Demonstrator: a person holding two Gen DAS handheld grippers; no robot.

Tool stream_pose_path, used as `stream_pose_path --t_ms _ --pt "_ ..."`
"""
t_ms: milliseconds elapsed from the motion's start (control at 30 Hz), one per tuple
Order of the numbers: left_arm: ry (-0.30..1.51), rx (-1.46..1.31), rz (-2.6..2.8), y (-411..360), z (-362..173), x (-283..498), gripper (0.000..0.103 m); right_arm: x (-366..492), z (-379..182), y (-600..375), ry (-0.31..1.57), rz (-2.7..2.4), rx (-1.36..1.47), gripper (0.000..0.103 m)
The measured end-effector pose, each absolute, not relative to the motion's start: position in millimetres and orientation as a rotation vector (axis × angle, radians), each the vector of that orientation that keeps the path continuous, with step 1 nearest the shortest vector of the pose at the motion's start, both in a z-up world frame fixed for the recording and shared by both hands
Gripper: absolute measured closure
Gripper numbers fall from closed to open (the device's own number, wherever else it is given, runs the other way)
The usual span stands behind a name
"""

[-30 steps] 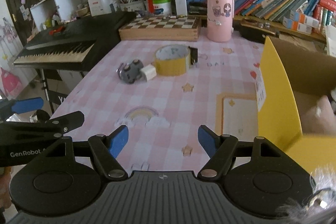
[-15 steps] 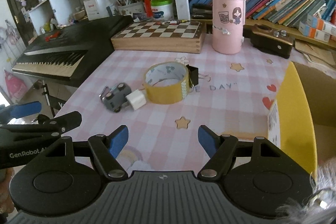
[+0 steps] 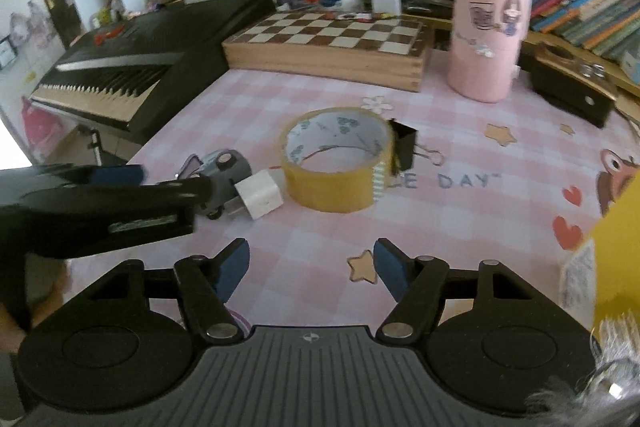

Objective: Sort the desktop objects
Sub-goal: 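Grasp the grey toy car with the left tool while the right tool grasps the white plug charger, then carry the toy car in left tool while right tool carries the charger to the yellow box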

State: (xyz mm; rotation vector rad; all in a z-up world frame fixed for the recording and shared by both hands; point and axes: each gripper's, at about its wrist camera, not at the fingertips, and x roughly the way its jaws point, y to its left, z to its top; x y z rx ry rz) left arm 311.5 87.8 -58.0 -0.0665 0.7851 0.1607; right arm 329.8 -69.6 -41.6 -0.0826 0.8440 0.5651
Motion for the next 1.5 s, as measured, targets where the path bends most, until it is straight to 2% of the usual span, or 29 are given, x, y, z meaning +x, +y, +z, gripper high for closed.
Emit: stream_pose_path --t_ms 100,133,233,333,767,867,933,1500 --pt "0.798 -0.063 0.150 87.3 -64.2 320.9 0.041 335.2 -46.2 -62.5 0.850 0.596 -0.095 0.040" --pt "0.807 -0.068 0.145 87.7 -66.8 324.5 0.047 337.1 -47.7 -60.3 0.850 0.605 -0.098 0.041" --pt "0.810 -0.094 0.137 91.2 -70.7 331.4 0.050 343.5 -52.4 -52.8 0.850 0.631 -0.111 0.042" --pt "0.822 -0.104 0.110 92.5 -72.6 337.9 0.062 350.1 -57.9 -45.6 0.851 0.660 -0.124 0.043" --pt "0.785 -0.187 0.252 129.1 -46.8 299.5 0.063 359.3 -70.8 -10.1 0.807 0.771 -0.210 0.047" --pt "0.774 -0.214 0.288 135.3 -42.5 288.5 0.063 360.4 -73.7 -2.9 0.788 0.775 -0.231 0.050" --pt "0.771 -0.223 0.297 137.0 -41.1 284.4 0.063 361.0 -74.9 -0.7 0.776 0.763 -0.245 0.062" --pt "0.721 -0.234 0.233 122.2 -23.5 257.9 0.063 339.4 -48.0 -22.8 0.772 0.704 -0.203 0.063"
